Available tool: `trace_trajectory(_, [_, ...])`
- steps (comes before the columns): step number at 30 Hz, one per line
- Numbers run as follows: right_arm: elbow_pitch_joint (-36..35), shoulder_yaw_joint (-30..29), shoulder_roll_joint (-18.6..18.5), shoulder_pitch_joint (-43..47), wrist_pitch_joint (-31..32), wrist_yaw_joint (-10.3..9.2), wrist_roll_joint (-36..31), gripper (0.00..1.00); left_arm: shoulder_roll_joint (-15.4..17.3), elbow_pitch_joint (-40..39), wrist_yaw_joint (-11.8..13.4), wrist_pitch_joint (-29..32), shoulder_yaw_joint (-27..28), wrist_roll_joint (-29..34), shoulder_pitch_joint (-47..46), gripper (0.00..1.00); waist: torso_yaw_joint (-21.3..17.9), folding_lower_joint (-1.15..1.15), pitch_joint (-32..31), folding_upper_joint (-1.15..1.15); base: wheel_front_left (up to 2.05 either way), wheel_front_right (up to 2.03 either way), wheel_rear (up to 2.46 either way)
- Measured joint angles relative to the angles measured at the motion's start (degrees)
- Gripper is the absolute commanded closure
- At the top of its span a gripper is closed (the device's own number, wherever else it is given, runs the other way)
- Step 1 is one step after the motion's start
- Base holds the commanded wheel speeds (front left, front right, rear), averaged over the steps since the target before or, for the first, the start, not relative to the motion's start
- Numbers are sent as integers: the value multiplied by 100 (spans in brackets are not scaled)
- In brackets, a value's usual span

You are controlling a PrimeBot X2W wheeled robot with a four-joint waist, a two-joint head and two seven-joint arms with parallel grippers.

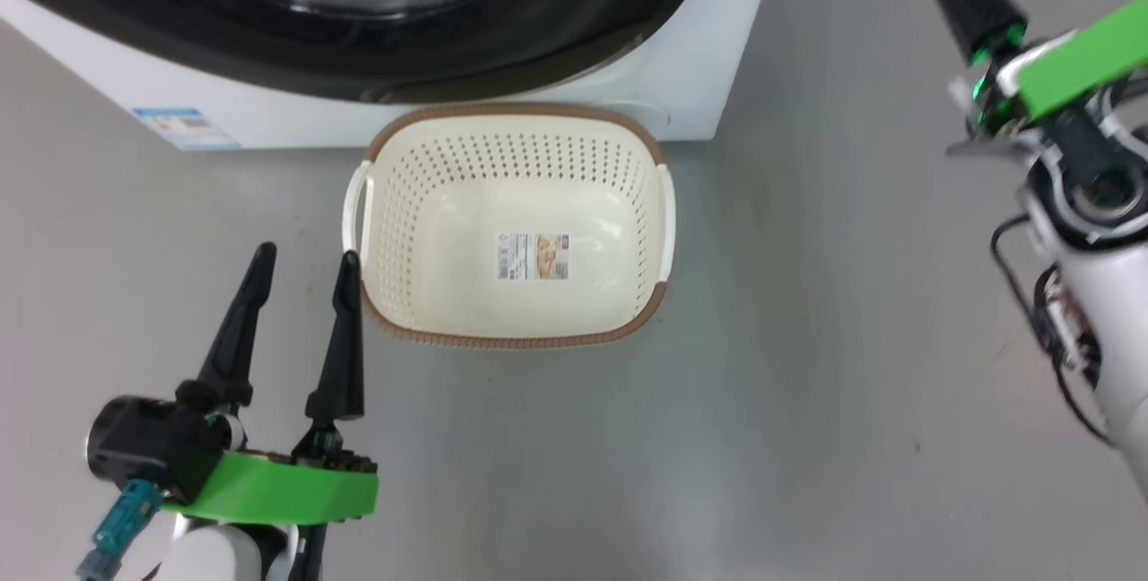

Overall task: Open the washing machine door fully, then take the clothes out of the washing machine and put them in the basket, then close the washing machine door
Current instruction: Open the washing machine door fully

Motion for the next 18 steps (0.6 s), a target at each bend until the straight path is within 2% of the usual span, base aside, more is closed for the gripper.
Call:
trace_trajectory(8, [257,-215,-11,-681,949,-1,422,100,1,-152,0,0,-119,-12,-210,0,176,0,410,0,0,0,0])
trace_trajectory(18, [794,-439,157,-1535,1685,-1,622,100,2,-277,0,0,-313,-12,-435,0,382,0,852,0,0,0,0])
